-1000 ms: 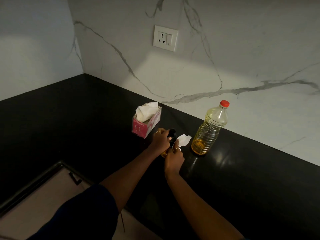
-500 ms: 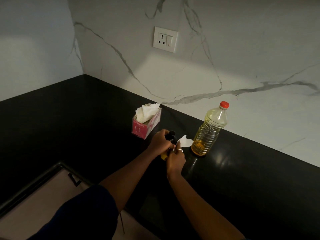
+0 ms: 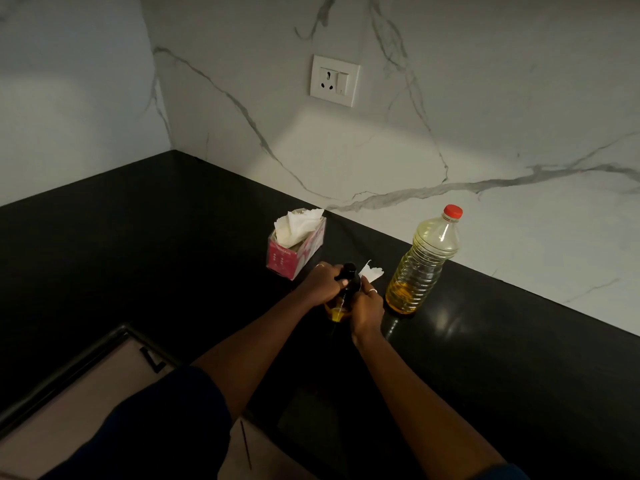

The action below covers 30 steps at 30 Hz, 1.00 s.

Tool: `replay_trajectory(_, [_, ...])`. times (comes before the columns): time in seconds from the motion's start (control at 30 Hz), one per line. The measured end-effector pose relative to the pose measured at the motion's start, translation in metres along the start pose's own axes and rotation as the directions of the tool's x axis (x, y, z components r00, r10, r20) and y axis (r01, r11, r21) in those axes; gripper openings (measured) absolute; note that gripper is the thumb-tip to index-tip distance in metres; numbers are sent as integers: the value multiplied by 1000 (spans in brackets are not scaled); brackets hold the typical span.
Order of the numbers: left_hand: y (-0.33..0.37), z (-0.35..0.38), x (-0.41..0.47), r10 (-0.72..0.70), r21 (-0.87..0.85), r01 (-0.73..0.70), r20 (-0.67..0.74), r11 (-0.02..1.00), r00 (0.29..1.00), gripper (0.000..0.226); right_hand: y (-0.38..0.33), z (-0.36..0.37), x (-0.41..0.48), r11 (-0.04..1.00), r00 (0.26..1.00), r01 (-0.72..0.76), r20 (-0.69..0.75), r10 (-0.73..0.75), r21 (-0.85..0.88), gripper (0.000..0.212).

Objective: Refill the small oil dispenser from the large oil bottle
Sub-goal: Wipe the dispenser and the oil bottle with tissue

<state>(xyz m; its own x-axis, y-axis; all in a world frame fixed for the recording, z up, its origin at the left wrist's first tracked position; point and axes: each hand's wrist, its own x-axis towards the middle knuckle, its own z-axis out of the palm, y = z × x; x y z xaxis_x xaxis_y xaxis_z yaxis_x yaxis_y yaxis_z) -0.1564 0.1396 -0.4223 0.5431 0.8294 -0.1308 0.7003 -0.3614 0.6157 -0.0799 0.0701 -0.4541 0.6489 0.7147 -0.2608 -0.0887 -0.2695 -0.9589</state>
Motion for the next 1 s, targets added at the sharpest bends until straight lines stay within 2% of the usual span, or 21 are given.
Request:
replay_trajectory(0.1, [2,3,1,-8,21,8,-21,1000,1000,45,1,-1,-1,999,1000,-12,-16,13,34,50])
replay_trajectory(0.23, [5,1,4,-34,31,34,9,999,999,66,9,3,-12,1000,990,27,-141,-25,10,45])
replay_trajectory(0.33, [4,-2,6,-44,-36,46,36,998,998,56,17,7,-22,1000,984,27,-178,-25,9,40])
replay_trajectory(0.43, [7,-2,5,-45,-60,45,-3,997,999,41,19,5,-24,999,979,33,-203,-33,-4,34])
replay_trajectory(0.63, [8,-1,-2,-87,-140,84,-17,987,996,43,15,2,-17,999,993,35,-111,-39,-37,37])
replay_trajectory(0.77, [4,0,-7,-74,-105,69,-48,992,996,43,6,2,-6,997,1000,24,-7,-24,-78,51])
replay_trajectory(0.87, [0,0,-9,-108,-113,103,-43,988,993,47,3,1,-4,997,997,48,67,-44,-56,50])
replay_trajectory(0.93, [0,0,-8,-127,-149,118,-48,982,991,48,4,3,-8,997,995,71,67,-69,-34,50])
replay_trajectory(1.0, [1,0,-7,-134,-152,126,-46,980,990,48,8,5,-13,997,997,72,6,-72,-22,50])
